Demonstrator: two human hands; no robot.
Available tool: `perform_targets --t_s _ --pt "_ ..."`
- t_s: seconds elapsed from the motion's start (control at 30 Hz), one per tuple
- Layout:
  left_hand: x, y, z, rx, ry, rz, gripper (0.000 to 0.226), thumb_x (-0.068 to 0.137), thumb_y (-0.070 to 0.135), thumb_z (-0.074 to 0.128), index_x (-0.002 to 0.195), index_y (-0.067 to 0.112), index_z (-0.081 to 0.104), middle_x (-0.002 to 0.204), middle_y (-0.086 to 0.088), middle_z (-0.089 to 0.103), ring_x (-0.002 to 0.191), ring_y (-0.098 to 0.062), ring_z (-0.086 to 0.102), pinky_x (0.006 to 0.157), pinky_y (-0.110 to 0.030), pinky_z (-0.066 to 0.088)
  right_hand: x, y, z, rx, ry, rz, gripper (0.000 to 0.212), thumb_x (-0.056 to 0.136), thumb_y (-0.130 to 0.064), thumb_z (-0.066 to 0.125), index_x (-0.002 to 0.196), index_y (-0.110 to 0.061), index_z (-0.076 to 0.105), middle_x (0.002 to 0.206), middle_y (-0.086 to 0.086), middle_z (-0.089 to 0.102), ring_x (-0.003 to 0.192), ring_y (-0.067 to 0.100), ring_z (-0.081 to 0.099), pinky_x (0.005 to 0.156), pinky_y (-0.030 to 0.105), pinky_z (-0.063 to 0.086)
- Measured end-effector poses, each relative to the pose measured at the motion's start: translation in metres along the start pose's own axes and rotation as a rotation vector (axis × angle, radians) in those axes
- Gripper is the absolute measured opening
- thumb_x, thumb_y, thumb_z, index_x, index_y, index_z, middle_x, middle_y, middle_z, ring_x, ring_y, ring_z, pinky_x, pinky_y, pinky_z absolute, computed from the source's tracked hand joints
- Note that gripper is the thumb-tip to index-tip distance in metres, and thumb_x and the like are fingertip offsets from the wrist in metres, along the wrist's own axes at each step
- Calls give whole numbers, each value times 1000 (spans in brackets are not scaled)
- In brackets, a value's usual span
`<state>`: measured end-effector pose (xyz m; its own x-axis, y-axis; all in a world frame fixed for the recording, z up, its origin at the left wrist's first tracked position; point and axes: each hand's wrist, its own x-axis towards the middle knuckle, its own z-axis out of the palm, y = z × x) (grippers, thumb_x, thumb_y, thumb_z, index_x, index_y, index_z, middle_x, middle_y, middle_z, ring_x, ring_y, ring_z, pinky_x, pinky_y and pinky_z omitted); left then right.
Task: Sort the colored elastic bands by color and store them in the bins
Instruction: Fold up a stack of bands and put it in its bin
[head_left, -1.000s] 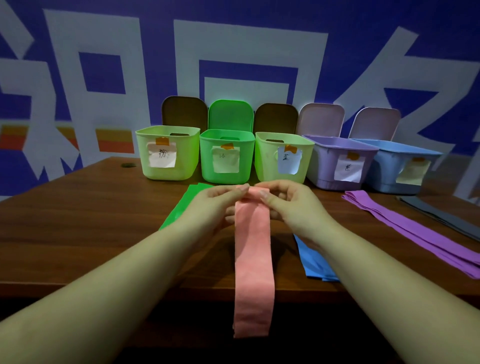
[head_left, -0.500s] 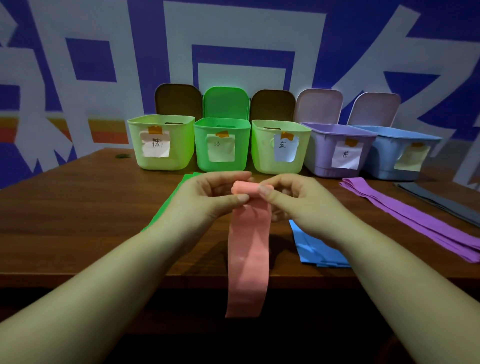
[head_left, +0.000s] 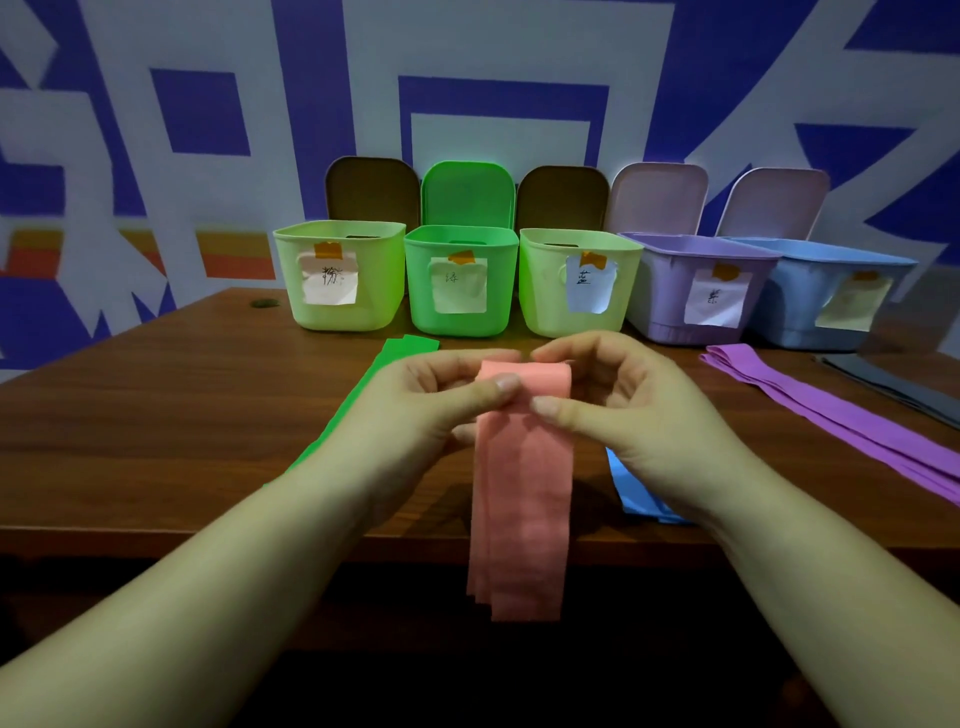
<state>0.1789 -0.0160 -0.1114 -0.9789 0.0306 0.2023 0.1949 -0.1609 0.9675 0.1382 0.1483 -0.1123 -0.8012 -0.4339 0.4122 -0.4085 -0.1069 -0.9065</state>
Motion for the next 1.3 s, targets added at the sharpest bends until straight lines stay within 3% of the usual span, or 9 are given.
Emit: perform_targets --t_s 0.1,0.17,0.37,0.53,0.7,0.83,0.97,1.1,1.3 --pt "-3 3 1 35 -3 27 43 60 16 67 102 9 68 96 -12 73 86 -21 66 78 -32 53 -3 -7 -2 -11 7 47 38 60 -22 70 96 -14 61 92 7 68 83 16 64 79 29 56" --pt "-5 5 3 41 -4 37 42 59 17 68 100 12 69 97 -12 73 92 -23 66 87 -37 49 -5 -10 -1 -30 15 88 37 62 -30 66 94 -13 61 86 11 64 75 14 63 68 28 58" --pt "-7 1 10 -79 -43 73 43 69 14 60 111 3 63 101 -12 72 81 -14 68 65 -19 56 -9 -17 4 -125 153 9 29 58 -36 68 73 -13 59 63 6 58 57 14 54 50 23 49" --pt "-6 -5 15 -115 -39 111 43 72 17 56 114 10 61 105 -9 72 83 -11 67 68 -18 56 -11 -26 3 -242 101 -18 41 53 -43 71 78 -12 59 74 7 61 72 17 55 70 36 47" --pt "-6 -11 15 -128 -82 111 41 76 13 58 117 13 59 101 -5 73 82 -8 67 67 -16 55 -13 -38 -4 -457 8 20 29 62 -35 77 85 -19 69 82 10 70 69 17 60 76 42 54" --pt "-8 -21 19 -213 -129 133 48 74 7 64 121 13 56 100 1 73 87 -6 67 68 -18 53 -14 -48 -4 -503 -3 -37 28 68 -36 74 86 -15 71 83 6 73 84 28 67 80 49 53" --pt "-10 -34 30 -167 -170 81 28 76 13 62 104 12 64 91 -2 73 81 -10 67 68 -20 53 -12 -56 -2 -620 -12 -90 29 70 -42 68 88 -20 69 79 1 71 76 20 67 72 45 55" --pt "-9 -41 38 -185 -171 27 30 78 18 62 106 8 64 95 -8 71 82 -16 65 74 -26 53 -12 -61 -2 -805 -17 -130 26 72 -47 61 89 -28 66 80 -9 68 75 9 64 72 37 53" --pt "-17 -37 56 -381 -195 -14 16 74 12 57 89 6 63 69 -4 70 57 -9 65 53 -19 51 -12 -64 -2 -826 -43 -175 13 77 -38 66 88 -33 62 83 -10 67 78 6 62 72 29 51"
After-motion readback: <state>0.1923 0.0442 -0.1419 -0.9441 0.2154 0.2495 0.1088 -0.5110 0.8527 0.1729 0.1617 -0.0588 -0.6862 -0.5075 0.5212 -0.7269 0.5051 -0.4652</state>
